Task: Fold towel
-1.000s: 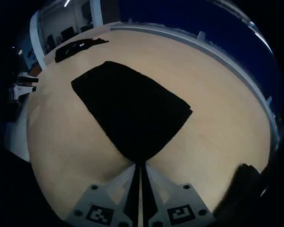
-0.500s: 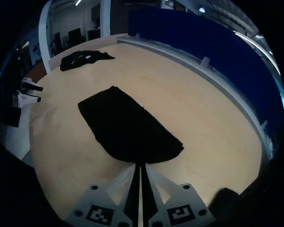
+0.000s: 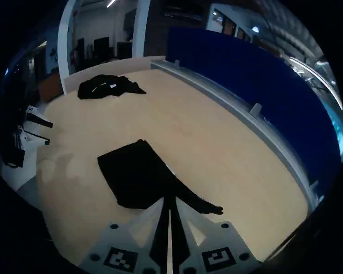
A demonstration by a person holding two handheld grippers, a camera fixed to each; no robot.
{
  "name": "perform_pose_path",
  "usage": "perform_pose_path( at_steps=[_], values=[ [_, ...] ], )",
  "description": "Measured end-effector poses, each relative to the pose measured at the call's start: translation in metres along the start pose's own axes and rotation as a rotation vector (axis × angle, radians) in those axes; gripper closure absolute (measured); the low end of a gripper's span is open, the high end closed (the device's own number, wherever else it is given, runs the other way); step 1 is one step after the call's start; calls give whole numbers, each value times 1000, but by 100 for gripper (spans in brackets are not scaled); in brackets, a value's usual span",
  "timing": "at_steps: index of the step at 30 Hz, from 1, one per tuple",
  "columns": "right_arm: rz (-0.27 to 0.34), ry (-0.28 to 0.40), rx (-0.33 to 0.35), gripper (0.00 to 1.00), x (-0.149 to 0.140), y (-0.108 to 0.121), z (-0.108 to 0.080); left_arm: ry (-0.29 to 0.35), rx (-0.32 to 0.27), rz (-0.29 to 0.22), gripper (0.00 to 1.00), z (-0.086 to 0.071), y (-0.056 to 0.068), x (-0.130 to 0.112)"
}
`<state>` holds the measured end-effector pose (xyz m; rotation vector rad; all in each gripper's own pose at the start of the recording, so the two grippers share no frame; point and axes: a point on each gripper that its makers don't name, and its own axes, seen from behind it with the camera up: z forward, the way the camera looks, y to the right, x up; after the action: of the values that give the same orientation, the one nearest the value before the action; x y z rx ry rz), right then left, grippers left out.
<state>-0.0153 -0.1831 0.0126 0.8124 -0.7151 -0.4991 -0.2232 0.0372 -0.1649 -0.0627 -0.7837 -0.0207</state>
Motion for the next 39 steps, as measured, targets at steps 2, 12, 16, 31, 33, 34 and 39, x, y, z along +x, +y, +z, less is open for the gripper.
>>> perform_pose_path(
  at_steps=[2,12,16,31,33,34,39],
  values=[
    [-5,-2,2,98,2,-2,3,4,-2,-2,7,0,0,2],
    [-55,10,62,98,31,-32,27,21,6,-5,8,-5,-5,8],
    [-98,3,112,98,43,-59,50,28,25,3,8,-10,-12,9],
    [-111,-107,293,98,12,-153,128,36,60,-39,7,-21,-22,2],
    [-107,-112,295,98,10,-153,129,33,59,-41,8,-21,-21,1],
    [-103,-111,295,98,10,-152,128,33,58,-41,7,-20,-21,1],
    [-76,-102,292,95,14,-148,126,32,55,-35,8,-19,-20,1]
  ],
)
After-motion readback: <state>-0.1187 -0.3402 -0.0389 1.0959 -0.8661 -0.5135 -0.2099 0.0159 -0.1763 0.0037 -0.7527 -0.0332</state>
